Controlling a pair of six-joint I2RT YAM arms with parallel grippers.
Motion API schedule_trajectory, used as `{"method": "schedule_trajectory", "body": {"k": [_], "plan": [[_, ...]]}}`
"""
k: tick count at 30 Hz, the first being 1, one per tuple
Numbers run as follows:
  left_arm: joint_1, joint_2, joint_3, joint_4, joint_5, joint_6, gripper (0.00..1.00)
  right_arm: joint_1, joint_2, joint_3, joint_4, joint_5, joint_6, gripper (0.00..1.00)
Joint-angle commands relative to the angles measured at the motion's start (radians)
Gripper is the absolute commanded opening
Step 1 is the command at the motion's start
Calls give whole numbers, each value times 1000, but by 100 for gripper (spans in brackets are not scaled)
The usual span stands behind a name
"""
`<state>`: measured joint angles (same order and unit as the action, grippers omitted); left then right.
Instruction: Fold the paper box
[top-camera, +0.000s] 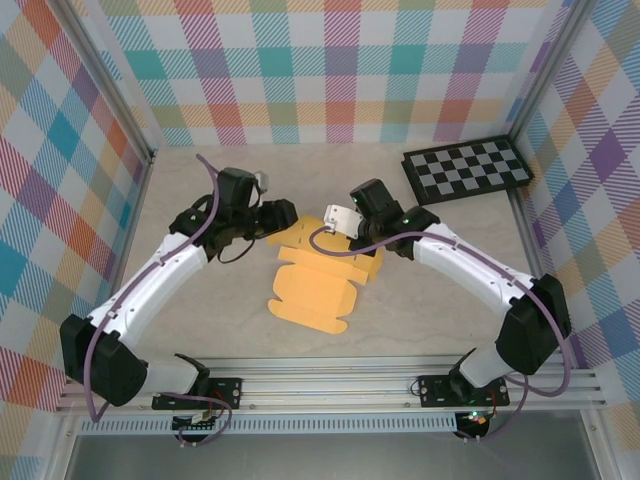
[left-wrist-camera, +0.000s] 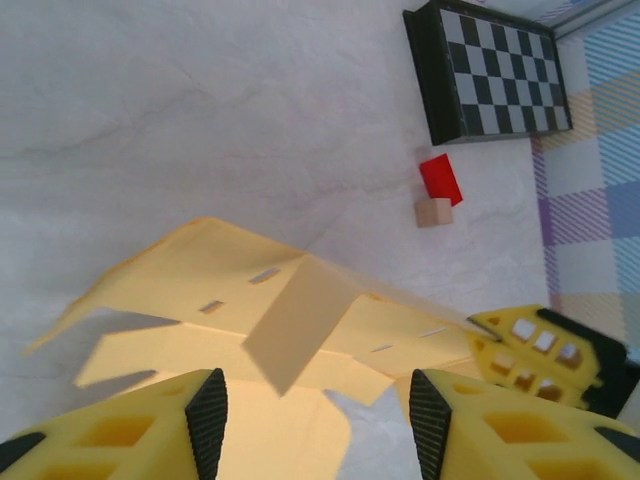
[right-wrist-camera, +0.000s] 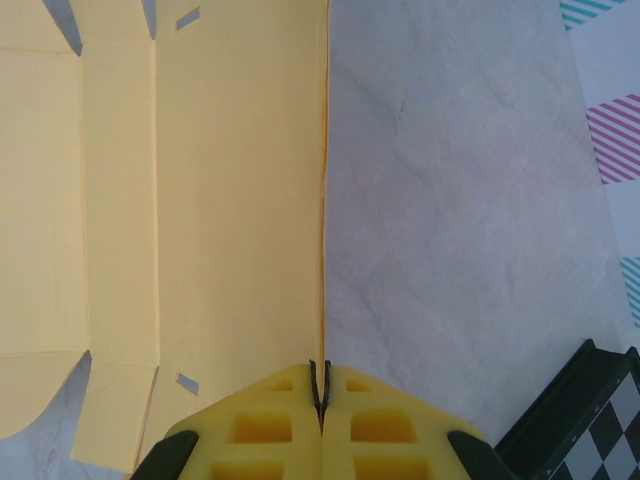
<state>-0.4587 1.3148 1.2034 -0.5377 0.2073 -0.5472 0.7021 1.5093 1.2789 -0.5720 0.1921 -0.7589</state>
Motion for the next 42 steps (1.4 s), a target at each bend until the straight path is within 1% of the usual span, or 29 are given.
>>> {"method": "schedule_trajectory", "body": {"k": [1, 3, 5, 6, 8, 10, 12, 14, 17, 21, 23, 25, 28, 32, 35, 37, 42], "plan": [[14, -37, -167, 49, 18, 151, 53, -6, 39, 3, 34, 26, -49, 0], [14, -58, -302, 177, 56, 160, 53, -16, 59, 8, 11, -1, -45, 0], [14, -72, -428, 358, 70, 161, 53, -27, 78, 10, -2, -18, -30, 0], [14, -74, -471, 434, 63, 169, 54, -31, 84, 8, -5, -26, -25, 0], [14, -63, -543, 559, 11, 191, 52, -37, 93, 1, -3, -40, -18, 0], [15, -34, -560, 613, -26, 221, 51, -39, 96, -7, -6, -48, -15, 0], [14, 12, -547, 623, -48, 255, 51, -41, 95, -16, -7, -55, -13, 0], [14, 70, -533, 639, -49, 276, 51, -44, 89, -29, -2, -62, -13, 0], [14, 144, -555, 733, -47, 269, 52, -47, 84, -36, 0, -74, -13, 0], [14, 210, -552, 810, -34, 267, 53, -47, 83, -31, -11, -86, -11, 0], [13, 242, -540, 829, -23, 261, 53, -47, 84, -24, -21, -92, -7, 0], [10, 273, -521, 802, -19, 258, 53, -47, 88, -18, -27, -94, -4, 0], [-3, 278, -541, 801, -22, 257, 52, -47, 87, -16, -31, -88, -1, 0], [-36, 263, -544, 753, -30, 218, 41, -48, 82, -18, -32, -78, 14, 0], [-73, 252, -534, 727, -47, 145, 30, -47, 75, -24, -26, -69, 31, 0], [-102, 252, -521, 722, -58, 90, 25, -47, 74, -26, -22, -64, 39, 0], [-167, 274, -467, 693, -90, 29, 19, -47, 71, -24, -22, -58, 70, 0]]}}
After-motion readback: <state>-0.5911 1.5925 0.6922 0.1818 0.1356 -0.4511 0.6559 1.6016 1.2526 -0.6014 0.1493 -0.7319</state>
